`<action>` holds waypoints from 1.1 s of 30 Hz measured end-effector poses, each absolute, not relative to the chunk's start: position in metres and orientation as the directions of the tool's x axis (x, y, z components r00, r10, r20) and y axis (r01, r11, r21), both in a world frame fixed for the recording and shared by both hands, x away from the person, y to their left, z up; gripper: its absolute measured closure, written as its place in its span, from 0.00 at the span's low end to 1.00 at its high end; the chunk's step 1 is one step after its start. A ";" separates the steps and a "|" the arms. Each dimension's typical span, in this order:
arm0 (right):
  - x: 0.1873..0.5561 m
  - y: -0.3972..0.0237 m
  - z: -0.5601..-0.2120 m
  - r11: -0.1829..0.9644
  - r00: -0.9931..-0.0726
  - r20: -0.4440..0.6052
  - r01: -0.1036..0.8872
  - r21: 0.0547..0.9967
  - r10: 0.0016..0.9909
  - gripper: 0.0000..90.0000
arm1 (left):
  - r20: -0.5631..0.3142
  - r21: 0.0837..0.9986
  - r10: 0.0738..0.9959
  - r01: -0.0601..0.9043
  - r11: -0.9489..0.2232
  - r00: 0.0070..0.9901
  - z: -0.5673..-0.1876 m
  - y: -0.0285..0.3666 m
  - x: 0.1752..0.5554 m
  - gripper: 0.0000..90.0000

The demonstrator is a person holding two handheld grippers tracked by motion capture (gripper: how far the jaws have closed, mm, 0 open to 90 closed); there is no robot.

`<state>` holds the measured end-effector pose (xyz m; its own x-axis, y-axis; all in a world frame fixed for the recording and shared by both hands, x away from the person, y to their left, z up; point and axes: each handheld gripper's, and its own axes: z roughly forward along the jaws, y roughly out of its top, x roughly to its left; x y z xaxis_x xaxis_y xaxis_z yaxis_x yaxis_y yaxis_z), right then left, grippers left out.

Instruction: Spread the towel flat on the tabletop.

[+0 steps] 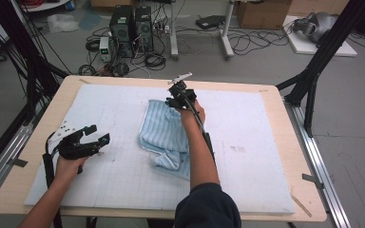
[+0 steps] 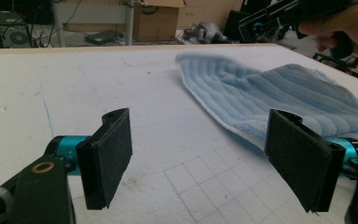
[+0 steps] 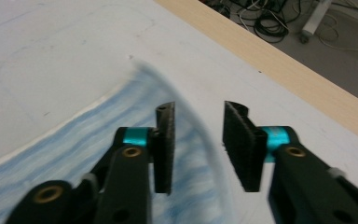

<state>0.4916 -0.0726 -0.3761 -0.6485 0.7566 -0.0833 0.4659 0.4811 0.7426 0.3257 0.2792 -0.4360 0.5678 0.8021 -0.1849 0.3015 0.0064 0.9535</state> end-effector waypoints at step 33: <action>0.393 -0.145 -0.433 0.525 -0.721 0.097 0.583 0.620 0.686 0.47 | -0.178 0.951 0.795 0.309 -0.013 0.580 -0.438 0.273 0.328 0.27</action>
<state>0.3929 -0.1452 -0.4334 -0.7210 0.6860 0.0974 0.5830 0.5246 0.6205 0.3278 0.2734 -0.4383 0.5802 0.7949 -0.1775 0.3087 -0.0129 0.9511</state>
